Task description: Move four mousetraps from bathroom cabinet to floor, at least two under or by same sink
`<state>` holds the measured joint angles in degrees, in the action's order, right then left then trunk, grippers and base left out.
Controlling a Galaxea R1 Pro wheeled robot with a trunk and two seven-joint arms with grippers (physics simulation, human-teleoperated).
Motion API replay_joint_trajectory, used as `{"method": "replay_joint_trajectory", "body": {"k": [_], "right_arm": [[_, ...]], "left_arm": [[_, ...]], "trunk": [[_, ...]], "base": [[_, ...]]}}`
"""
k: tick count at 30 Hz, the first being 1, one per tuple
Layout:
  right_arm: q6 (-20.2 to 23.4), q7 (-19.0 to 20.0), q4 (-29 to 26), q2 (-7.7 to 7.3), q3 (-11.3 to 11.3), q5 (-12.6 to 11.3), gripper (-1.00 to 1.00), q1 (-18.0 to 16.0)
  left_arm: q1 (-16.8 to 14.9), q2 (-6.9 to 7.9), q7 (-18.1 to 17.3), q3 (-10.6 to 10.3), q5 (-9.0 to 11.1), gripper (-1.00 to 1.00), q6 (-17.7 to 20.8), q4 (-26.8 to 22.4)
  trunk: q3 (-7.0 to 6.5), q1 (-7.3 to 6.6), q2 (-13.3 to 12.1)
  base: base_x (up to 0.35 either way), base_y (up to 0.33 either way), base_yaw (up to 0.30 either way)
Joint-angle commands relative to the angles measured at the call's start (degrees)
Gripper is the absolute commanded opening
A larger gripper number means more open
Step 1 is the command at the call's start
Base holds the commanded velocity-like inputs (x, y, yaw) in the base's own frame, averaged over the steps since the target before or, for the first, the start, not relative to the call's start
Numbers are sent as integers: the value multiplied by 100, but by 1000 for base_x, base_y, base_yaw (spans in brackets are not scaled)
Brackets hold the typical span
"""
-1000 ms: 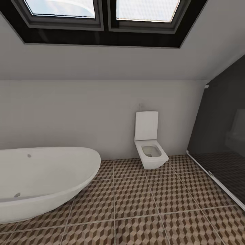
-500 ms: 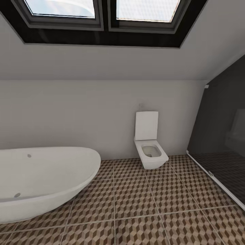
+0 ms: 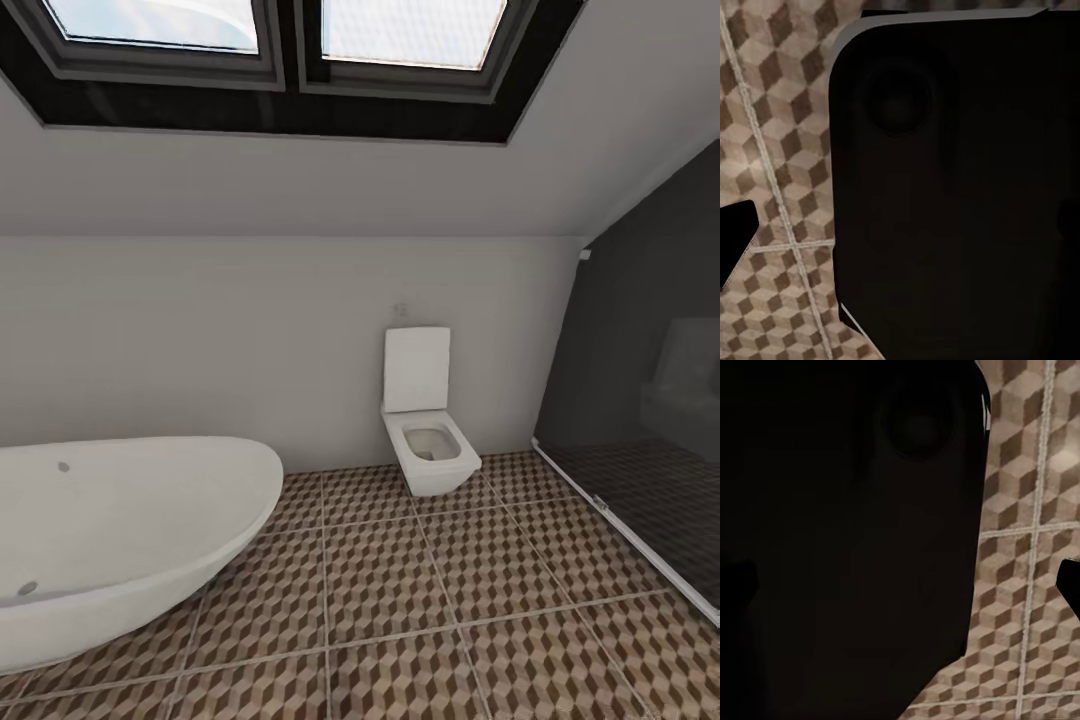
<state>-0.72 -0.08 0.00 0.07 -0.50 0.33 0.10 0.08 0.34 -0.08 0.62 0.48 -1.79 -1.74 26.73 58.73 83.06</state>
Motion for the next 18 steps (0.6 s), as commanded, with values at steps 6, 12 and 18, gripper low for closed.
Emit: {"method": "replay_joint_trajectory", "body": {"k": [6,12,18], "right_arm": [[-8,-1,0,2,3,-6,100,-1],[-3,-1,0,0,5,-12,100,-1],[0,-1,0,-5,6,-20,100,-1]], "left_arm": [[1,-1,-1,7,5,100,-14,-2],[1,0,-1,8,5,100,-14,-2],[1,1,-1,6,5,100,-14,-2]], "trunk": [[-11,0,2],[-27,0,2],[-38,0,2]], "base": [[0,0,-256],[0,0,-278],[0,0,-287]]}}
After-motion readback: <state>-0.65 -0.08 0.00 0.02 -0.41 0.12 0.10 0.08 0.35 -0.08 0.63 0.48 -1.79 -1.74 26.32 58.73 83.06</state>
